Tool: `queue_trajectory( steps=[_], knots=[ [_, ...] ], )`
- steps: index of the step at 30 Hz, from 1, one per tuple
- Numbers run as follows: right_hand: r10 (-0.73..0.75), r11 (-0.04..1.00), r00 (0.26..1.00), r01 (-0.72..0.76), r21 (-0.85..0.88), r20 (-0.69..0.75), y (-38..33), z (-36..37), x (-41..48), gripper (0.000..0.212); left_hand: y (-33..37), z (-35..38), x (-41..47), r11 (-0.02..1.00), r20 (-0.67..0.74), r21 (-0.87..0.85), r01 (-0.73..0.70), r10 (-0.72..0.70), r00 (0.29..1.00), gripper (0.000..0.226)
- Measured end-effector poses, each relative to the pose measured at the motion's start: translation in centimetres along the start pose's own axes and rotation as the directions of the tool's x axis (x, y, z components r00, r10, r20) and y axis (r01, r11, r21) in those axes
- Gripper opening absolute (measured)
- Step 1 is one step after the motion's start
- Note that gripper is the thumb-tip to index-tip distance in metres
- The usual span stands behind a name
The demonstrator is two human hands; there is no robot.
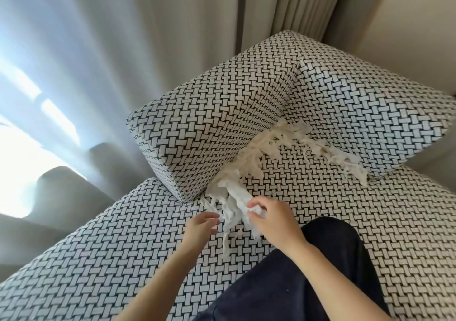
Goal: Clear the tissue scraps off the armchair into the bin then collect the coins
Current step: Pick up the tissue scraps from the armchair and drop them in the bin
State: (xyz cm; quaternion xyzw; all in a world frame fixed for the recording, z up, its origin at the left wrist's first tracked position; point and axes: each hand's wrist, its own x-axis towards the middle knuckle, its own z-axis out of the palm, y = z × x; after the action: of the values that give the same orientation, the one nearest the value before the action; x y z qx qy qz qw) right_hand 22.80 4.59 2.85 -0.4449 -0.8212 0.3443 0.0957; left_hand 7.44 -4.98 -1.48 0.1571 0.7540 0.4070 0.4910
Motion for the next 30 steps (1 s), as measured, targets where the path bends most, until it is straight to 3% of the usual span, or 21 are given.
queue_trajectory(
  steps=[8, 13, 18, 22, 30],
  knots=[
    [-0.090, 0.986, 0.975, 0.115, 0.116, -0.202, -0.3, -3.7, 0.1, 0.015, 0.8, 2.3, 0.2, 0.987, 0.015, 0.115, -0.111, 0.110, 0.994, 0.021],
    [-0.114, 0.960, 0.954, 0.178, 0.217, -0.278, -0.6, -5.9, 0.0, 0.016, 0.7, 3.6, 0.8, 0.927, 0.056, 0.337, -0.162, 0.152, 0.987, 0.030],
    [-0.020, 0.917, 0.944, 0.148, 0.370, -0.330, -0.4, -7.4, -0.2, 0.030, -0.3, 4.1, 0.8, 0.733, 0.139, 0.665, -0.146, 0.070, 0.988, 0.052],
    [-0.031, 0.911, 0.942, 0.163, 0.378, -0.333, -0.2, -8.1, -0.7, 0.053, -1.2, 4.0, 0.4, 0.617, 0.134, 0.762, -0.199, 0.151, 0.979, 0.057],
    [0.093, 0.953, 0.880, 0.057, 0.299, -0.465, 1.9, -7.6, -0.8, 0.042, -1.0, 2.6, 0.0, 0.729, -0.057, 0.637, -0.250, 0.367, 0.928, 0.030]
  ],
)
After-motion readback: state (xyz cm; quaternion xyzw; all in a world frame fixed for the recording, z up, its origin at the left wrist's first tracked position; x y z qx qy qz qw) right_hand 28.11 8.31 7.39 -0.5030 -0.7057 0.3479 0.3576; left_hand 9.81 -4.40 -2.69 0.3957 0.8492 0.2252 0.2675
